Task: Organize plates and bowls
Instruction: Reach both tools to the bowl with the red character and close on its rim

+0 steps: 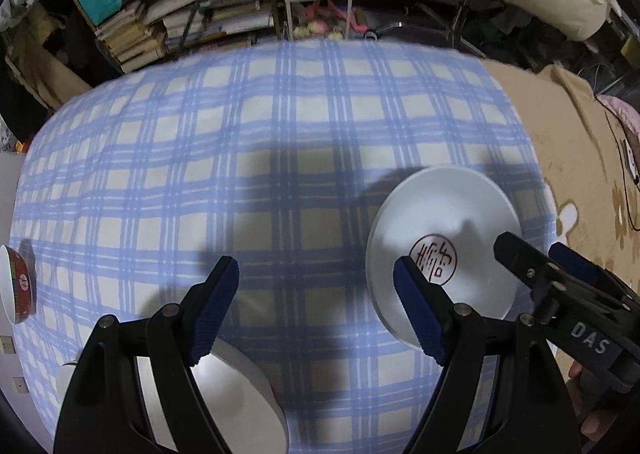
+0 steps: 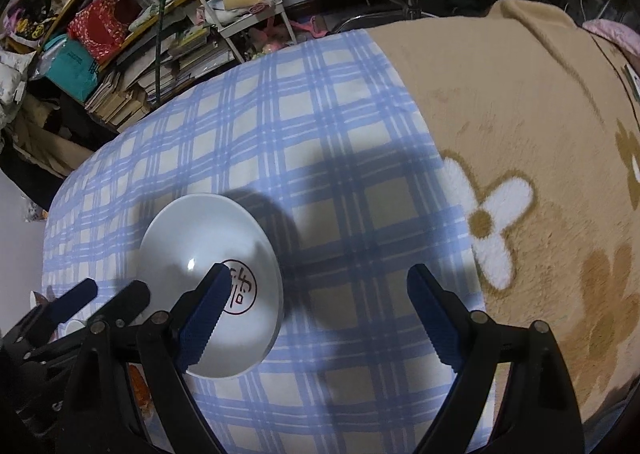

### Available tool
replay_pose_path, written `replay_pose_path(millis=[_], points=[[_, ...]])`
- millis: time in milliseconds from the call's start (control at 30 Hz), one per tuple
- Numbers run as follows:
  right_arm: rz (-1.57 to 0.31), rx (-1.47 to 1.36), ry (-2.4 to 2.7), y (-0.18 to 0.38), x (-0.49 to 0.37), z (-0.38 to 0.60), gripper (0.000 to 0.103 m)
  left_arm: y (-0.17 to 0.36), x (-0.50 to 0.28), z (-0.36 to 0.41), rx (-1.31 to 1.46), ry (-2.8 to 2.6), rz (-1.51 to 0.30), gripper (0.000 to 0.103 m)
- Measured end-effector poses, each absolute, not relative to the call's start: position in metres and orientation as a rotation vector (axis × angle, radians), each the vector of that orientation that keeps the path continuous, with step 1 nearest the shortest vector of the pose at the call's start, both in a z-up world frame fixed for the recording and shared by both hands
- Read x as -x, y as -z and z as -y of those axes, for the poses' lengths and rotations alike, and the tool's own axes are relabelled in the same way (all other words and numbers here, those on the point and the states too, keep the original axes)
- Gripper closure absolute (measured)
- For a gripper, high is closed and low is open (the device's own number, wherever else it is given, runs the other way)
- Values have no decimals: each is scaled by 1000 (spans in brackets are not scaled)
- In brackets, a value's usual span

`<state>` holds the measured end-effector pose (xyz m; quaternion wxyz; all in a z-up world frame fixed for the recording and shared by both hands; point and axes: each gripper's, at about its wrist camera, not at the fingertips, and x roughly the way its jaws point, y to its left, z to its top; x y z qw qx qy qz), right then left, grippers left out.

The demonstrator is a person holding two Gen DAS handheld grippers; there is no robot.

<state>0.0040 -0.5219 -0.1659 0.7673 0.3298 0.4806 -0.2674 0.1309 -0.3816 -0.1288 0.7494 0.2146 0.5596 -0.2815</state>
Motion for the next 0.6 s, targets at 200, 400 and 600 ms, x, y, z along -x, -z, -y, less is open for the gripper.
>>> replay_pose_path(millis=[200, 400, 600], points=[[-1058, -741, 569, 174, -3, 525, 12, 139, -130, 385, -528, 585, -1229, 24], [-1088, -778, 544, 186, -3, 527, 24, 152, -127, 393, -626, 577, -1229, 15], [-1113, -762, 548, 192, -6, 524, 31, 164, -127, 401, -675, 577, -1252, 9]])
